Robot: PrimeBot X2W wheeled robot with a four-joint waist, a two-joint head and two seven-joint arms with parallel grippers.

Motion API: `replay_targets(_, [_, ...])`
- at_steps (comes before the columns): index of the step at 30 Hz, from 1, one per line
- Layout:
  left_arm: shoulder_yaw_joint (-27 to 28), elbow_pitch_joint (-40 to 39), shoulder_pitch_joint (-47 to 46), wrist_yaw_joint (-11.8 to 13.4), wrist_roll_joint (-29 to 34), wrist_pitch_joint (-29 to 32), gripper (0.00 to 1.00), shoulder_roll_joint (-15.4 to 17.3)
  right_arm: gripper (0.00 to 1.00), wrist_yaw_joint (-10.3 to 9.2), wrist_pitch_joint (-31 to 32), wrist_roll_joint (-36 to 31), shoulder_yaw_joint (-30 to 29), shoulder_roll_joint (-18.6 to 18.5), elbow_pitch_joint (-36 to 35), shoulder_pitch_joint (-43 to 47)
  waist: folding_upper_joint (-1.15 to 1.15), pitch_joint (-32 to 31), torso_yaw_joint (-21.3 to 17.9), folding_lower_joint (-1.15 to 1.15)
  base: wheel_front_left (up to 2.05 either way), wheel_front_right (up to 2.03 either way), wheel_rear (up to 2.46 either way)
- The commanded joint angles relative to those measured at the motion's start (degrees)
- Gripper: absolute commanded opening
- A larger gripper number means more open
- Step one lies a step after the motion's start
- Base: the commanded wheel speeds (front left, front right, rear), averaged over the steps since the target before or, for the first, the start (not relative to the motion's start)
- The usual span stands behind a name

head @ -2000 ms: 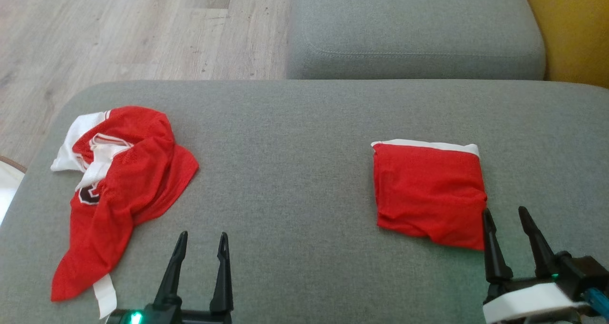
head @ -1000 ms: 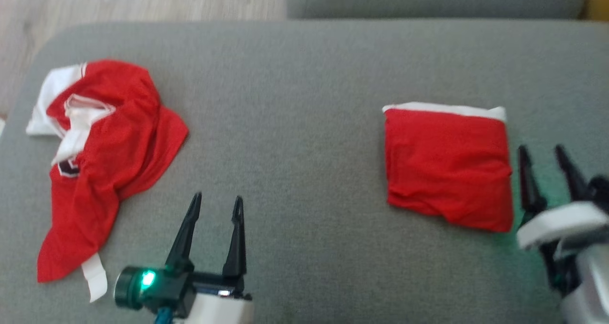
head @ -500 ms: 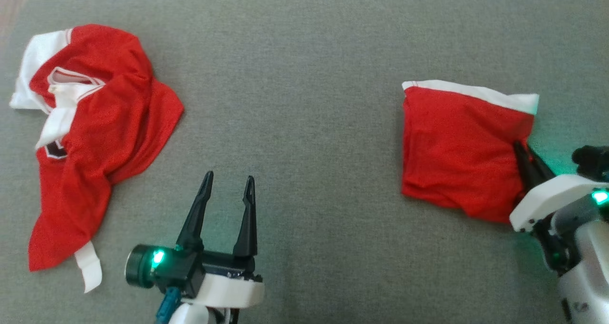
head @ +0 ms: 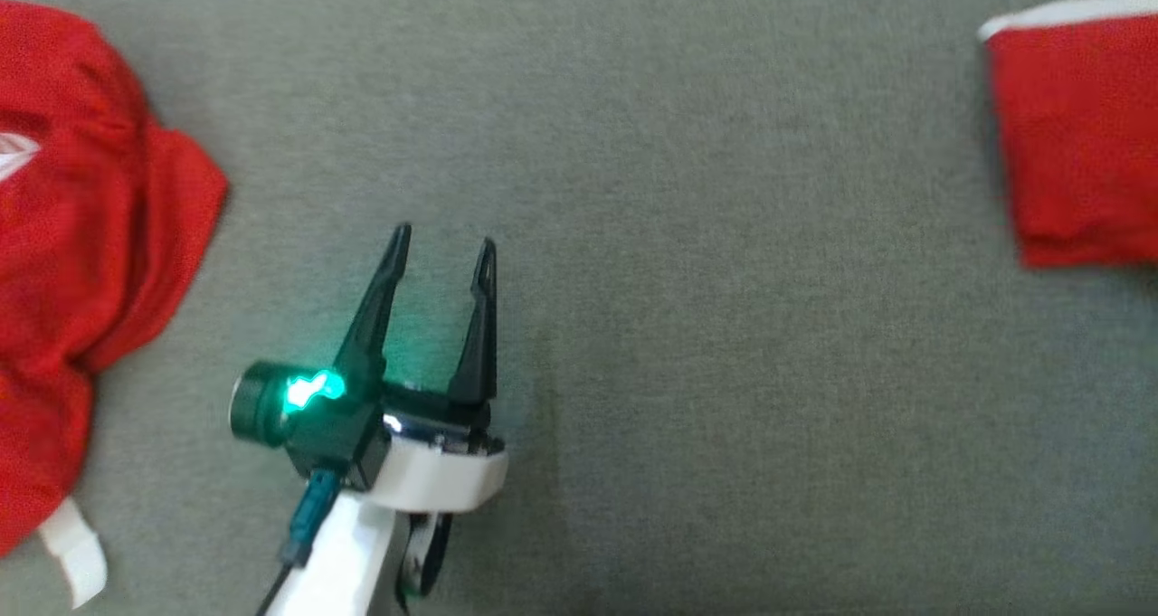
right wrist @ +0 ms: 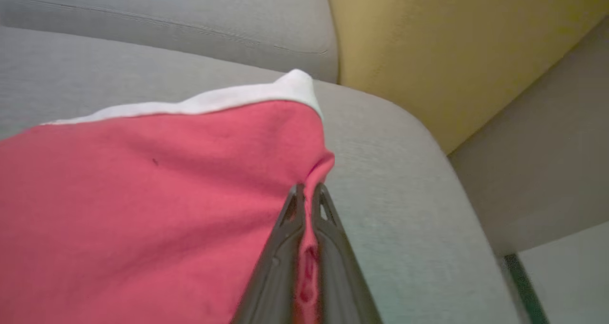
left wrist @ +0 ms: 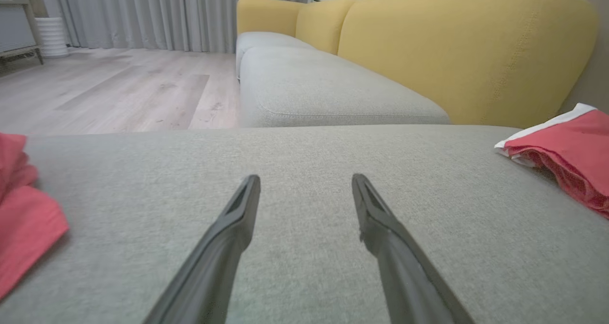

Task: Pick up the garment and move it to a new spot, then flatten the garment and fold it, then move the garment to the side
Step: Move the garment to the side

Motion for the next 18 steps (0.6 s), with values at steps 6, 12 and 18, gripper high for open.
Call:
replay_targets(6, [0.81, -1.93, -4.62, -1.07, 1.11, -0.28, 1.0, -0.08, 0.0, -0.05, -0.34, -4.85, -4.5, -7.26, -2.67, -3.07, 0.0, 6.89, -3.42, -0.01, 0.0, 0.0, 0.0])
replay_targets(12, [0.4, -1.51, -6.19, -1.3, 0.93, -0.28, 1.0, -0.08, 0.96, -0.05, -0.89, -8.64, -7.54, -7.9, -2.2, -4.6, 0.0, 7.65, -3.4, -0.01, 0.0, 0.0, 0.0])
replay_targets(18, [-0.16, -0.29, -6.06, -1.25, -0.13, -0.28, 1.0, -0.08, 1.0, -0.05, -6.37, -16.21, -9.25, -4.11, -1.29, -5.28, 0.0, 4.63, -1.79, -0.01, 0.0, 0.0, 0.0])
